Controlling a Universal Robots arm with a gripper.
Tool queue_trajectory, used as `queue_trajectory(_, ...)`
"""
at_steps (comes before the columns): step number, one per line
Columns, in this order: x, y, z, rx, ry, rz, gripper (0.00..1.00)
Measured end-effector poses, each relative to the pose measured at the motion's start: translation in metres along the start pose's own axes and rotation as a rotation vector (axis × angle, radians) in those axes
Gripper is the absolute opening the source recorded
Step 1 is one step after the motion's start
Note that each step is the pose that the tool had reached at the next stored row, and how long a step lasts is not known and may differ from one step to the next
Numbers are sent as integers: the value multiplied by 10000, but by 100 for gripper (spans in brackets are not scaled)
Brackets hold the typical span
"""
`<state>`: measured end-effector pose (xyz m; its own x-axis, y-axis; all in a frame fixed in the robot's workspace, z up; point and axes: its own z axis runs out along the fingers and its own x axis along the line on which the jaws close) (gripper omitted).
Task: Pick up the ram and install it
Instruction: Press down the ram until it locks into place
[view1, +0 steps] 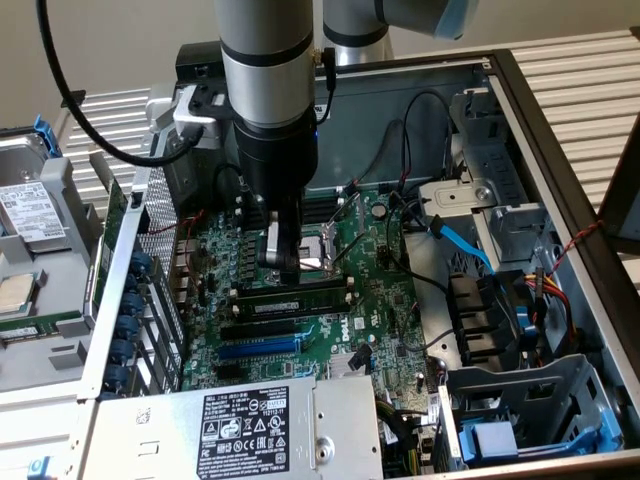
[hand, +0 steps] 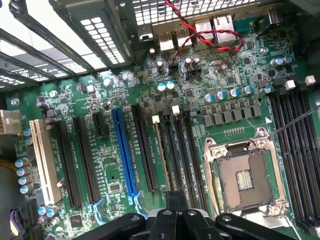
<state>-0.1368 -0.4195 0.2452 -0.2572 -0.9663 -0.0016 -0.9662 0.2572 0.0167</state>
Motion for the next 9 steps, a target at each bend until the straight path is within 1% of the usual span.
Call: queue_trajectory(9,0,1,2,2,-22,1393,11)
